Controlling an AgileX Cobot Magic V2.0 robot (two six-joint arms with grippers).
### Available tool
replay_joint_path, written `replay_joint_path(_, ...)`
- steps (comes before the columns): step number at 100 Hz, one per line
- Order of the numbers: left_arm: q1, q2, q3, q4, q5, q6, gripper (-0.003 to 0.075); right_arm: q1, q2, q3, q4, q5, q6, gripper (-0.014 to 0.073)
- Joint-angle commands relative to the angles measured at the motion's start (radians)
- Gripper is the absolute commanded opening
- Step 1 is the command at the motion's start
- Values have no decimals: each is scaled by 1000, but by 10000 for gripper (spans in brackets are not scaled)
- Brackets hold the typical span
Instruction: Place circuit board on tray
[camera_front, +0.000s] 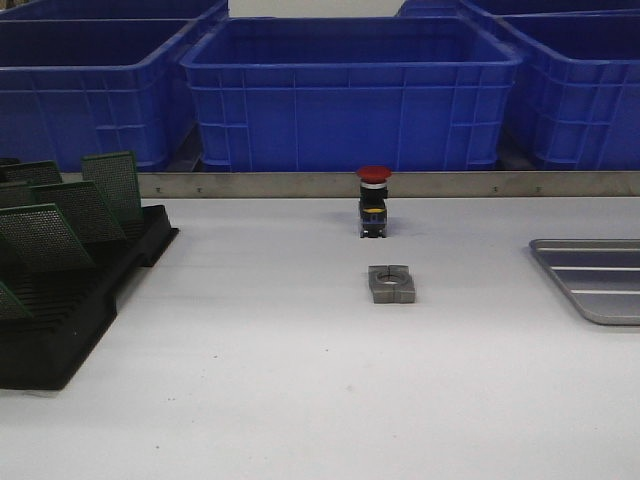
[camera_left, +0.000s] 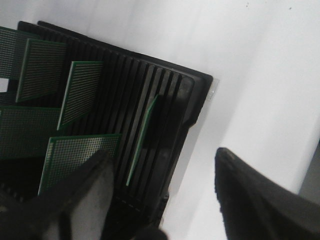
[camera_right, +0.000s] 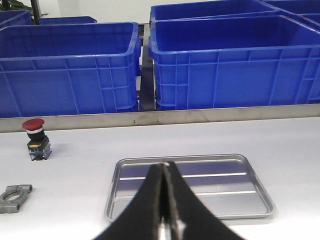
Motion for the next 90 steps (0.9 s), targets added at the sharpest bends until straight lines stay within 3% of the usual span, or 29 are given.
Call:
replay_joint_path(1, -25, 46, -62, -38, -25, 12, 419, -8, -27, -13, -9, -70, -9, -113)
replay_joint_path(40, -63, 271, -136, 40, -70, 14, 393, -8, -27, -13, -9, -70, -9, -113)
replay_joint_path(52, -63, 292, -138, 50, -82, 14, 303, -8, -27, -13, -9, -70, -9, -113)
replay_joint_path(78, -63, 299, -138, 90, -82, 14, -8, -8, -27, -13, -9, -70, -9, -113)
replay_joint_path(90, -63, 299, -138, 90, -80, 14, -20, -8, -27, -13, -9, -70, -9, -113)
